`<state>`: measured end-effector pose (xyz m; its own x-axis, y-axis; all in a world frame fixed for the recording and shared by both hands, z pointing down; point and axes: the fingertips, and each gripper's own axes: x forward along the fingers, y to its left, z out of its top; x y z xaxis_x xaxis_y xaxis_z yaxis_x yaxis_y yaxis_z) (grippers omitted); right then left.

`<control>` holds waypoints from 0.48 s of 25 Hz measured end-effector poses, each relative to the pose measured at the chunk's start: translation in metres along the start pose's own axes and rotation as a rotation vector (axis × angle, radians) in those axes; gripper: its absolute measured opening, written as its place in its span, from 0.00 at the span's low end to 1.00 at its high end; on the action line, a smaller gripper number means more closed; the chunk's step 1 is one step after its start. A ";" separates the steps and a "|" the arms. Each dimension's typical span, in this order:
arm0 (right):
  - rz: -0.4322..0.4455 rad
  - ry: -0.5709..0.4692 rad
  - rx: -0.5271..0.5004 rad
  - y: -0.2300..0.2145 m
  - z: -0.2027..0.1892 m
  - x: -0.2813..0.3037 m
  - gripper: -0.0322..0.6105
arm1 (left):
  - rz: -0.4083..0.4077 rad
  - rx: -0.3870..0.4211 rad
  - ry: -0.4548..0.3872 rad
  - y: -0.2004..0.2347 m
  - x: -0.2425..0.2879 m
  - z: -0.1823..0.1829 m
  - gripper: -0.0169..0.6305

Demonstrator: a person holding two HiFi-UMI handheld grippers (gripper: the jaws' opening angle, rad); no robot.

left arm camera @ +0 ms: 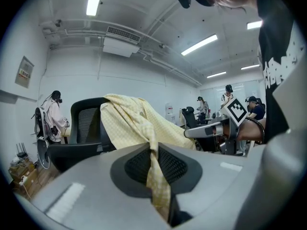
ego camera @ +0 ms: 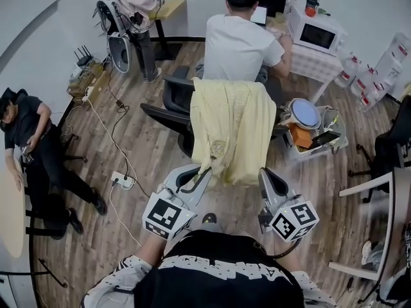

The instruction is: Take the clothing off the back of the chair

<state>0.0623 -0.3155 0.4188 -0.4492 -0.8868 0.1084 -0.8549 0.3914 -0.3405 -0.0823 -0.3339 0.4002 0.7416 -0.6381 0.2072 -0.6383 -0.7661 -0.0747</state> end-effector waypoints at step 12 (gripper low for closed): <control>0.109 0.019 -0.013 0.004 0.012 -0.023 0.08 | 0.147 0.006 0.017 -0.018 -0.011 0.013 0.06</control>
<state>0.0726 -0.2968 0.4039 -0.5447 -0.8339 0.0889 -0.8038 0.4888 -0.3391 -0.0762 -0.3137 0.3868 0.6362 -0.7424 0.2100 -0.7389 -0.6646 -0.1110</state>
